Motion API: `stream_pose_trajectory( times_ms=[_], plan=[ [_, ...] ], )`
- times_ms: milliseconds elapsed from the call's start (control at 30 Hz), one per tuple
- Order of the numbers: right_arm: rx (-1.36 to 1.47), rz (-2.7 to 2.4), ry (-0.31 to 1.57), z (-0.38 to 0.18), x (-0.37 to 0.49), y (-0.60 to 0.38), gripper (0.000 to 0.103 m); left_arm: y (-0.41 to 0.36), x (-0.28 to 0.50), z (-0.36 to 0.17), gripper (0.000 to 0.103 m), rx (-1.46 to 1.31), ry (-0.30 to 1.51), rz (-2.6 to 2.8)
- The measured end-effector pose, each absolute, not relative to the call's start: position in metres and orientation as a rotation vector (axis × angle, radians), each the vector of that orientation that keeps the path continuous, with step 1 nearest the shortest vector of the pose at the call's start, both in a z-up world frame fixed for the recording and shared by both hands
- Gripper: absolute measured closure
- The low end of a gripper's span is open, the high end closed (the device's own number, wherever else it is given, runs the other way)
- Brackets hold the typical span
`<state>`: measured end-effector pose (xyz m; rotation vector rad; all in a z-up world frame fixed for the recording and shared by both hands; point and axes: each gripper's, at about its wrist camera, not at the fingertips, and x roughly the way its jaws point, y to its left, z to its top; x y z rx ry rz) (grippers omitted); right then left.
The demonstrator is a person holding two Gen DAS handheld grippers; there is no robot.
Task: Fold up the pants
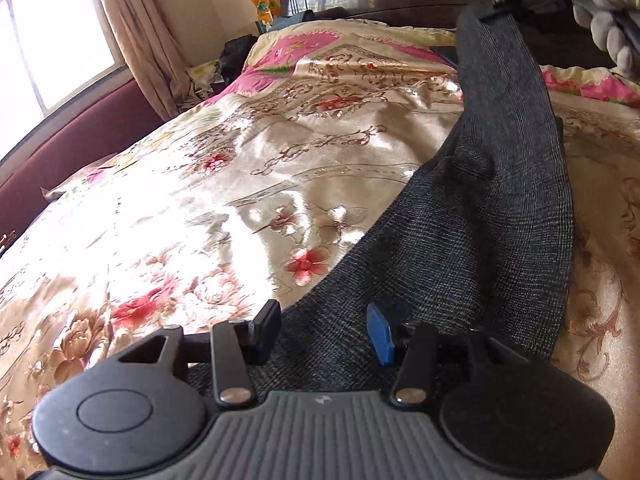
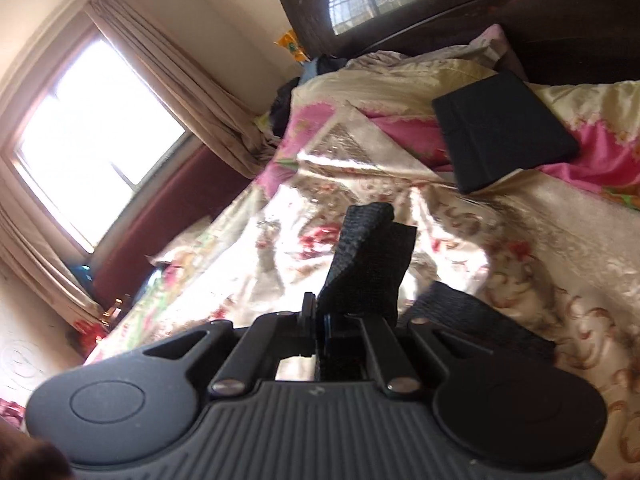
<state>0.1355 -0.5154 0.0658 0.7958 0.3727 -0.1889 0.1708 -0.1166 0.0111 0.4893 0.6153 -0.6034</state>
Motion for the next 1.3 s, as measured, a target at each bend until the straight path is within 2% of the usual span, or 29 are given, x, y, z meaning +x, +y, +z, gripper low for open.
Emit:
stream_pose_trajectory(
  times_ms=[200, 300, 400, 567, 667, 767, 900, 1033, 1067, 1167, 1267, 1300],
  plan=[
    [0.955, 0.172, 0.153, 0.158, 0.15, -0.469, 0.099, -0.069, 0.162, 0.045, 0.041, 0.504, 0.584, -0.508],
    [0.957, 0.182, 0.054, 0.174, 0.134, -0.468, 0.099, -0.055, 0.155, 0.048, 0.04, 0.512, 0.579, -0.486],
    [1.004, 0.02, 0.161, 0.124, 0.125, -0.486, 0.099, -0.054, 0.149, 0.037, 0.04, 0.518, 0.591, -0.499],
    [1.03, -0.437, 0.479, -0.021, 0.118, -0.533, 0.099, -0.069, 0.14, 0.018, 0.04, 0.55, 0.619, -0.547],
    [0.989, -0.513, 0.497, -0.057, 0.107, -0.543, 0.099, -0.073, 0.134, 0.01, 0.039, 0.567, 0.631, -0.571],
    [0.846, -0.518, 0.509, -0.045, 0.113, -0.53, 0.099, -0.077, 0.134, 0.006, 0.039, 0.579, 0.642, -0.579],
    [0.771, -0.522, 0.431, -0.02, 0.105, -0.517, 0.099, -0.076, 0.132, 0.008, 0.039, 0.559, 0.642, -0.579],
    [0.726, -0.55, 0.512, -0.023, 0.113, -0.52, 0.099, -0.072, 0.126, 0.012, 0.039, 0.551, 0.626, -0.574],
    [0.726, -0.558, 0.536, -0.025, 0.114, -0.523, 0.093, -0.07, 0.124, 0.013, 0.039, 0.544, 0.63, -0.577],
    [0.706, -0.537, 0.632, -0.026, 0.115, -0.521, 0.092, -0.06, 0.116, 0.009, 0.038, 0.534, 0.654, -0.588],
    [0.616, -0.558, 0.611, -0.007, 0.093, -0.501, 0.076, -0.046, 0.103, 0.003, 0.038, 0.537, 0.666, -0.57],
    [0.591, -0.557, 0.596, 0.002, 0.083, -0.491, 0.076, -0.04, 0.099, 0.002, 0.037, 0.529, 0.665, -0.559]
  ],
)
